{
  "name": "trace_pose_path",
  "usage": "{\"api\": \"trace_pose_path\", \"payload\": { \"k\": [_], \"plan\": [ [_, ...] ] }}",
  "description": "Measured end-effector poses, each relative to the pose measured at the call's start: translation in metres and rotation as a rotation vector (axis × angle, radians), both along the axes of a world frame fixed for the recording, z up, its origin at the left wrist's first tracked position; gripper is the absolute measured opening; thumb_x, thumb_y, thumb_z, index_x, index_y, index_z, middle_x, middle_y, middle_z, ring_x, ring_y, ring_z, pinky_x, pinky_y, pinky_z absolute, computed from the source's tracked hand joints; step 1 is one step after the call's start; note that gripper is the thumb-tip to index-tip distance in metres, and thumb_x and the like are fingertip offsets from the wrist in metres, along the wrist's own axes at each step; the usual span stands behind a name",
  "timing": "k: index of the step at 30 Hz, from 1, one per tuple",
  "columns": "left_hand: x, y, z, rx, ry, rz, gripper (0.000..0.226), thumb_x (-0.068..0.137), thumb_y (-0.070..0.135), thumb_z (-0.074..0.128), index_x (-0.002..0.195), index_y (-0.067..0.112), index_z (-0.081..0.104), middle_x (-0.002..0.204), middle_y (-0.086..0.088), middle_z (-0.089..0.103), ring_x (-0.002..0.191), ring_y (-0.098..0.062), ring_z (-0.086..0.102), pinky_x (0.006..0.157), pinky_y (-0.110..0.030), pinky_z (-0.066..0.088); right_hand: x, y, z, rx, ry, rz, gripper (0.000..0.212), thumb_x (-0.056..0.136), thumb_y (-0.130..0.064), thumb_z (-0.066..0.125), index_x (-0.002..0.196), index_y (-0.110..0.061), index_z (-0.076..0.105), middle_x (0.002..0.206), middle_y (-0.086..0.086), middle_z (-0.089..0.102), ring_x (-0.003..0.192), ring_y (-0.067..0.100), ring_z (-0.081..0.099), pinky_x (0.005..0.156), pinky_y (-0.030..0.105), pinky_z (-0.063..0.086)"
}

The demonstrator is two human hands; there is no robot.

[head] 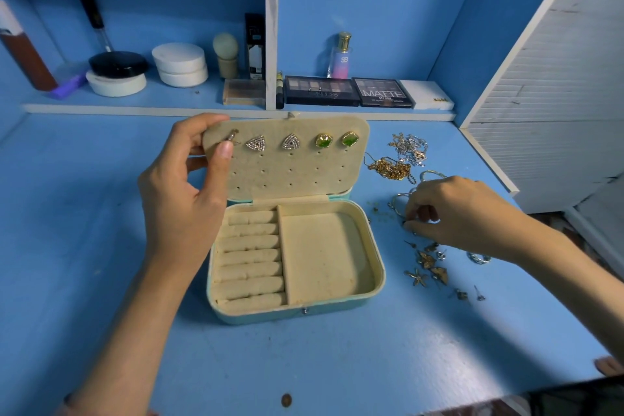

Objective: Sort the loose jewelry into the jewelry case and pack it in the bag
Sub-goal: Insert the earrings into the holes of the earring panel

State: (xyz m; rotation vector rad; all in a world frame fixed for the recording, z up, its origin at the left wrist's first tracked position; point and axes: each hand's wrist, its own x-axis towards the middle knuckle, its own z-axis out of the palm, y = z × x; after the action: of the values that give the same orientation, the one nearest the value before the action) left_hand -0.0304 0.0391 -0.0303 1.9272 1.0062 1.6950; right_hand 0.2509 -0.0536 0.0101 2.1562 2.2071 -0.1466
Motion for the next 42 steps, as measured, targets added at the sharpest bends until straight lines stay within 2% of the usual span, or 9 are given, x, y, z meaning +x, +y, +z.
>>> {"api": "trace_pose_path", "payload": {
  "k": [5,10,14,16,21,25,34,38,42],
  "plan": [
    [0.0,0.0,0.0,-0.006,-0.007,0.0,0.021,0.095,0.019,0.056,0.116,0.018,0.058,0.096,0.032,0.062,0.09,0.004,0.061,0.084,-0.018,0.05,0.002,0.002,0.0,0.038,0.067,-0.026,0.004,0.084,-0.03,0.063,0.084,-0.033,0.065,0.081,-0.015,0.06,0.075,0.009,0.051,0.066,0.026,0.04],
    [0.001,-0.002,0.002,-0.015,-0.014,0.002,0.021,0.095,0.017,0.056,0.114,0.026,0.055,0.101,0.022,0.061,0.091,0.002,0.061,0.084,-0.019,0.049,0.008,0.003,0.003,0.142,0.266,0.001,0.01,0.08,-0.021,0.068,0.075,-0.029,0.067,0.07,-0.014,0.062,0.066,0.009,0.057,0.066,0.038,0.051],
    [0.001,-0.003,0.002,-0.017,-0.015,0.005,0.022,0.095,0.016,0.056,0.115,0.025,0.055,0.101,0.023,0.061,0.091,0.002,0.061,0.084,-0.019,0.049,0.005,0.004,0.01,0.163,0.468,0.004,0.01,0.081,-0.012,0.069,0.075,-0.021,0.07,0.069,-0.006,0.066,0.061,0.005,0.056,0.058,0.011,0.041],
    [0.001,-0.003,0.002,-0.019,-0.022,0.006,0.021,0.095,0.018,0.056,0.115,0.025,0.056,0.096,0.028,0.062,0.09,0.003,0.061,0.083,-0.017,0.048,0.002,0.004,0.014,0.145,0.533,0.017,0.01,0.08,-0.009,0.068,0.075,-0.018,0.07,0.067,-0.006,0.067,0.061,0.002,0.056,0.056,0.008,0.039],
    [0.0,-0.004,0.002,-0.01,-0.015,0.003,0.021,0.095,0.017,0.056,0.114,0.025,0.056,0.095,0.03,0.061,0.09,0.006,0.06,0.083,-0.015,0.048,-0.004,0.005,0.005,0.052,0.239,0.214,0.009,0.079,-0.016,0.07,0.076,-0.025,0.072,0.069,-0.014,0.056,0.065,0.008,0.055,0.061,0.018,0.044],
    [0.001,-0.005,0.003,-0.022,-0.024,0.005,0.025,0.094,0.018,0.056,0.113,0.034,0.055,0.095,0.034,0.061,0.089,0.007,0.06,0.083,-0.015,0.048,-0.012,0.003,0.0,0.025,0.057,0.214,0.013,0.087,-0.024,0.061,0.088,-0.03,0.072,0.069,-0.019,0.04,0.076,0.015,0.054,0.065,0.027,0.042],
    [0.002,-0.005,0.004,-0.018,-0.024,0.009,0.022,0.094,0.017,0.056,0.113,0.028,0.055,0.099,0.024,0.061,0.089,0.008,0.059,0.084,-0.016,0.048,-0.019,0.002,-0.002,0.045,0.051,0.145,0.01,0.088,-0.029,0.058,0.091,-0.029,0.068,0.075,-0.015,0.044,0.077,0.014,0.054,0.063,0.023,0.033],
    [0.001,-0.004,0.003,-0.026,-0.019,0.013,0.021,0.094,0.018,0.056,0.113,0.028,0.055,0.094,0.033,0.061,0.088,0.009,0.059,0.083,-0.014,0.047,-0.019,0.0,-0.004,0.067,0.059,0.17,0.009,0.087,-0.027,0.057,0.089,-0.028,0.067,0.075,-0.015,0.046,0.075,0.014,0.053,0.053,0.018,0.029],
    [0.001,-0.006,0.004,-0.014,-0.022,0.032,0.022,0.094,0.016,0.057,0.113,0.028,0.057,0.098,0.027,0.06,0.087,0.008,0.059,0.083,-0.017,0.049,-0.018,0.003,-0.002,0.114,0.101,0.186,0.006,0.085,-0.023,0.062,0.085,-0.026,0.067,0.074,-0.014,0.052,0.066,0.011,0.051,0.057,0.025,0.042]
  ]
}}
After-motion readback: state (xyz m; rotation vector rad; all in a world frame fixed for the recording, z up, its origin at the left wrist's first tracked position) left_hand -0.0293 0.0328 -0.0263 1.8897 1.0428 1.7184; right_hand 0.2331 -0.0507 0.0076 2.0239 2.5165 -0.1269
